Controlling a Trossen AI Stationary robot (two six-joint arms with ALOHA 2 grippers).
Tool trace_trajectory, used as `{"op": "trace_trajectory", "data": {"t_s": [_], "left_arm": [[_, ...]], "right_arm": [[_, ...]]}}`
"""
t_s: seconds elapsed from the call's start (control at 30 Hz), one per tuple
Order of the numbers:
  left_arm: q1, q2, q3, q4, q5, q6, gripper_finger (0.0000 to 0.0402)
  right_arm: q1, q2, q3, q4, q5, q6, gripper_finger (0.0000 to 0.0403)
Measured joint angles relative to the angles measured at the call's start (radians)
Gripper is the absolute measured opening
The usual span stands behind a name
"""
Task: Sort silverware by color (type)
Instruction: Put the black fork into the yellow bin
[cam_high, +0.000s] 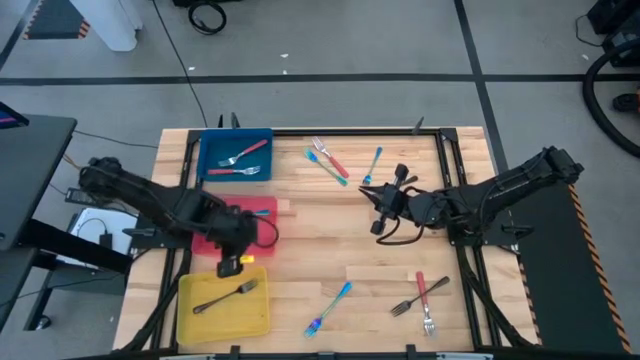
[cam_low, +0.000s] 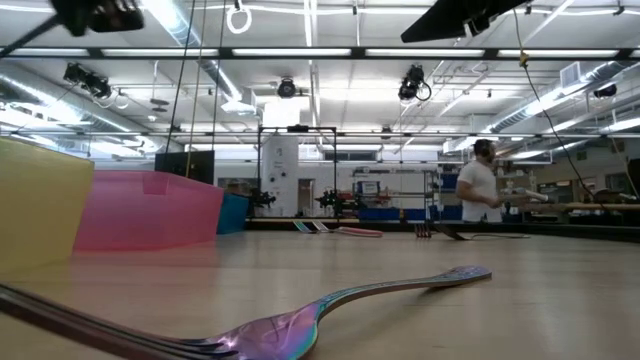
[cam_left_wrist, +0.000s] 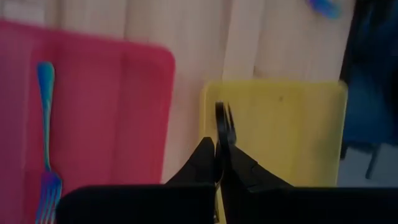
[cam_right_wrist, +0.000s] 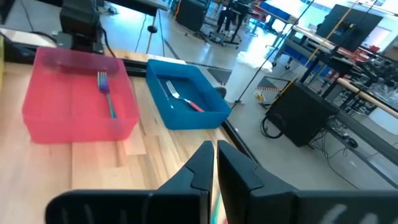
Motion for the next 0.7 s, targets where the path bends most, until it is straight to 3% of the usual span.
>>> {"op": "trace_trajectory", "data": {"t_s": [0.33, 0.7], "left_arm": [[-0.165, 0.032, 0.0, -0.002, -0.01, -0.226, 0.0007], [-0.22, 0.204, 0.0, 0.029, 0.041, -0.273, 0.0007]], "right_arm": [[-0.016, 0.0, 0.0, -0.003, -0.004, -0.001, 0.0029], [-0.057, 0.0, 0.0, 0.002, -0.005, -0.048, 0.0029]]}}
